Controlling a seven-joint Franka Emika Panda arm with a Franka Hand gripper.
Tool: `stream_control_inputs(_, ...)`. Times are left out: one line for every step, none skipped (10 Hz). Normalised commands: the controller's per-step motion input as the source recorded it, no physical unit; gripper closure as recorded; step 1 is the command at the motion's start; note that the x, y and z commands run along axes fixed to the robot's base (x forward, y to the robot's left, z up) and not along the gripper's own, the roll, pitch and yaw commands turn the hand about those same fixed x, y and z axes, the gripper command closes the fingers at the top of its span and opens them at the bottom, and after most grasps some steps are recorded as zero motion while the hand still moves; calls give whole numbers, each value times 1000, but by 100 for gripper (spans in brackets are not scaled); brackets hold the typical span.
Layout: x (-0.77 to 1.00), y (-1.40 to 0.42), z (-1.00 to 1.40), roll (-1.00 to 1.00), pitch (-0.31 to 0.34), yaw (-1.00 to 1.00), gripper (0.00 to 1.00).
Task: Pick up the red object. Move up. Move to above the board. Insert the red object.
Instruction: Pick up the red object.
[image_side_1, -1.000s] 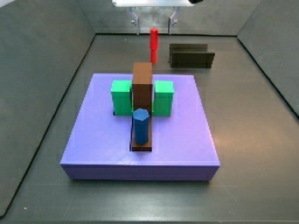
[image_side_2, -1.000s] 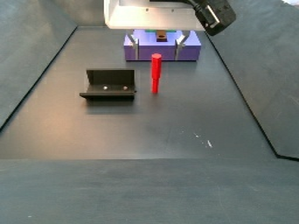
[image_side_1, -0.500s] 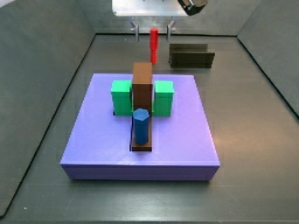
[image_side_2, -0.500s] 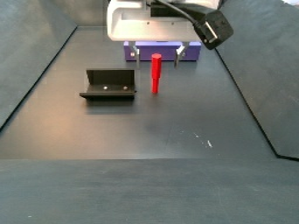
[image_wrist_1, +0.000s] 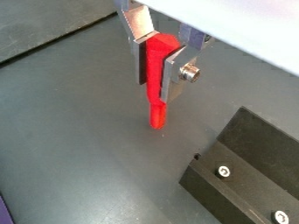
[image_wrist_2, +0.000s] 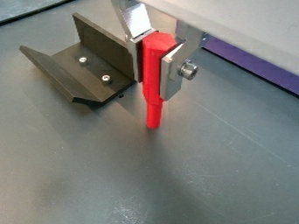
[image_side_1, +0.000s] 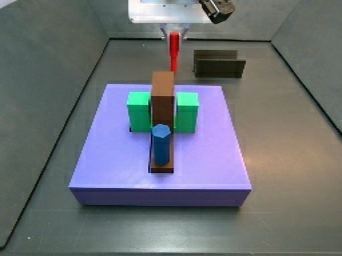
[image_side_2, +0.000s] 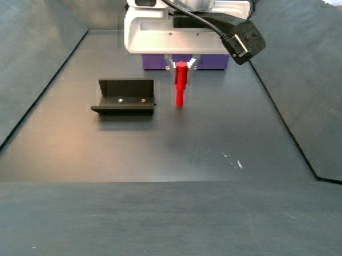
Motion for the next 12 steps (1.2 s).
stream_control_inputs(0,0,0,0,0,0,100)
stream_control_inputs(0,0,0,0,0,0,100)
stream_control_inputs(0,0,0,0,0,0,100)
stream_control_inputs(0,0,0,0,0,0,100)
stream_control_inputs(0,0,0,0,0,0,100)
stream_control_inputs(0,0,0,0,0,0,100)
stream_control_inputs(0,0,0,0,0,0,100)
stream_control_inputs(0,0,0,0,0,0,100)
stream_control_inputs(0,0,0,0,0,0,100)
stream_control_inputs(0,0,0,0,0,0,100)
stream_control_inputs(0,0,0,0,0,0,100)
stream_control_inputs(0,0,0,0,0,0,100)
